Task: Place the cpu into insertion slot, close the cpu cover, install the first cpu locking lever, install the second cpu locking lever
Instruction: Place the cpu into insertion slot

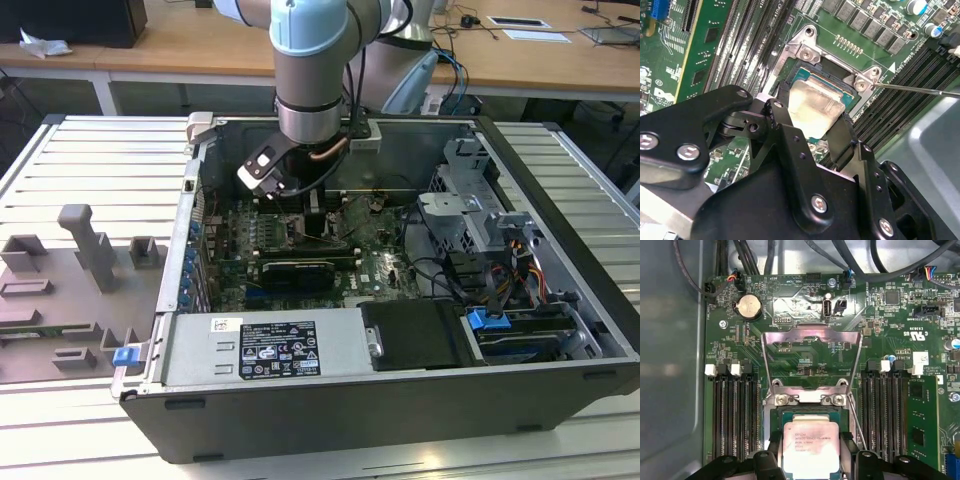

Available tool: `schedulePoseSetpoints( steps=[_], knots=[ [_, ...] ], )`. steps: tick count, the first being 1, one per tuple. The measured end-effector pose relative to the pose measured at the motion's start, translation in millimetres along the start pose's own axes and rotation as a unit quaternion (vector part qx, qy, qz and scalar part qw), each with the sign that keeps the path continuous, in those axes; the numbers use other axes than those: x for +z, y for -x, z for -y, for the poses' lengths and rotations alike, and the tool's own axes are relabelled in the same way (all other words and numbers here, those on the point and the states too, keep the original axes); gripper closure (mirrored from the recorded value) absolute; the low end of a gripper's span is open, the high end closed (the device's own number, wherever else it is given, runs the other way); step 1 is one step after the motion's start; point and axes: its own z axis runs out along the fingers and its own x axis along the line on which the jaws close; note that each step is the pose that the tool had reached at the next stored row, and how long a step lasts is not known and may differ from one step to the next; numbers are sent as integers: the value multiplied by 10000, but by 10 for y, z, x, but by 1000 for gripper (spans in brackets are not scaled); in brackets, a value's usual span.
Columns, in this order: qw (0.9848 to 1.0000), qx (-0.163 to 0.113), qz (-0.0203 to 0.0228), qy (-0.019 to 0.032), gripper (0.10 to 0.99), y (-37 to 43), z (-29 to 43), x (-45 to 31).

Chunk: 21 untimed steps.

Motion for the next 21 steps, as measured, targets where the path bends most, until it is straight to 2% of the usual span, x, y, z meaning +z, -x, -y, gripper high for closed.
schedulePoseSetpoints(
  steps=[6, 7, 8, 9, 10, 11, 13, 14, 15, 16, 17, 18, 19, 20, 21],
  knots=[
    [10000, -1, 0, 0, 545, 0, 2, 36],
    [10000, -1, 0, 0, 533, 0, 2, 38],
    [10000, -1, 0, 0, 471, 0, 2, 40],
    [10000, 0, 0, 0, 471, -1, 2, 40],
    [10000, 0, 0, 0, 471, -1, 0, 6],
    [10000, 0, 0, 0, 471, -3, -5, -62],
    [10000, 0, 1, -1, 471, -4, -9, -107],
    [10000, -1, 1, -3, 486, -4, -10, -122],
    [10000, -1, 0, -4, 553, -5, -11, -132],
    [10000, 0, 1, -6, 553, -5, -12, -139],
    [10000, -1, 1, -12, 675, -5, -16, -155],
    [10000, 1, 1, -15, 737, -6, -16, -167],
    [10000, 0, 0, -16, 796, -6, -17, -172],
    [10000, 0, 0, -16, 796, -6, -17, -175],
    [10000, 0, 1, -17, 859, -6, -18, -181]
  ],
)
